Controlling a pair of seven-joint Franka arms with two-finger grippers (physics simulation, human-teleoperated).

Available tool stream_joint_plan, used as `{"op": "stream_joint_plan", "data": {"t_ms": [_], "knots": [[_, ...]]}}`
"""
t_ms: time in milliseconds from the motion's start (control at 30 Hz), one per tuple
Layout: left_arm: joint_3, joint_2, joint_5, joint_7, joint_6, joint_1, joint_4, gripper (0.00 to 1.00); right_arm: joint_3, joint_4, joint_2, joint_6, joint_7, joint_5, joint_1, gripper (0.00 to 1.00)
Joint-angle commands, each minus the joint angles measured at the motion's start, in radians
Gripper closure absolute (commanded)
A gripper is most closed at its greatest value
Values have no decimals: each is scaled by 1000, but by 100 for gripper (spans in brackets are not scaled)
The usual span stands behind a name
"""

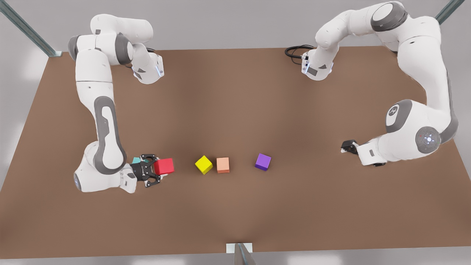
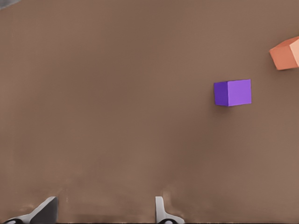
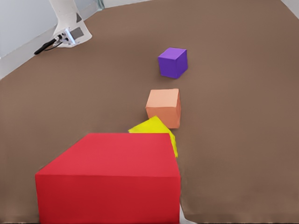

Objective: Pick up red wooden cube and pass to hand red wooden cube and place in blue wooden cube

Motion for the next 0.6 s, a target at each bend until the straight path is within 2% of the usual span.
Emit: {"op": "stream_joint_plan", "data": {"t_ms": [0, 33, 67, 133, 300, 367, 567], "knots": [[574, -233, -325, -31, -73, -406, -71, 0, -41, -12, -8, -64, 486, -235, 7, 66], [638, -253, -322, -163, -79, -538, -71, 0, -71, -28, -11, -63, 514, -284, 8, 66], [636, -275, -340, -169, -62, -546, -109, 0, -105, -61, -38, -51, 547, -347, 31, 66], [627, -270, -346, -172, -74, -545, -82, 0, -120, -94, -60, 31, 557, -421, 74, 67], [612, -255, -354, -241, -108, -558, -71, 0, -119, -106, -58, 110, 578, -467, 82, 67], [605, -252, -355, -233, -140, -558, -56, 0, -121, -159, -80, 241, 575, -511, 93, 66], [598, -235, -349, -236, -192, -571, -45, 0, -121, -281, -155, 417, 564, -631, 108, 66]]}}
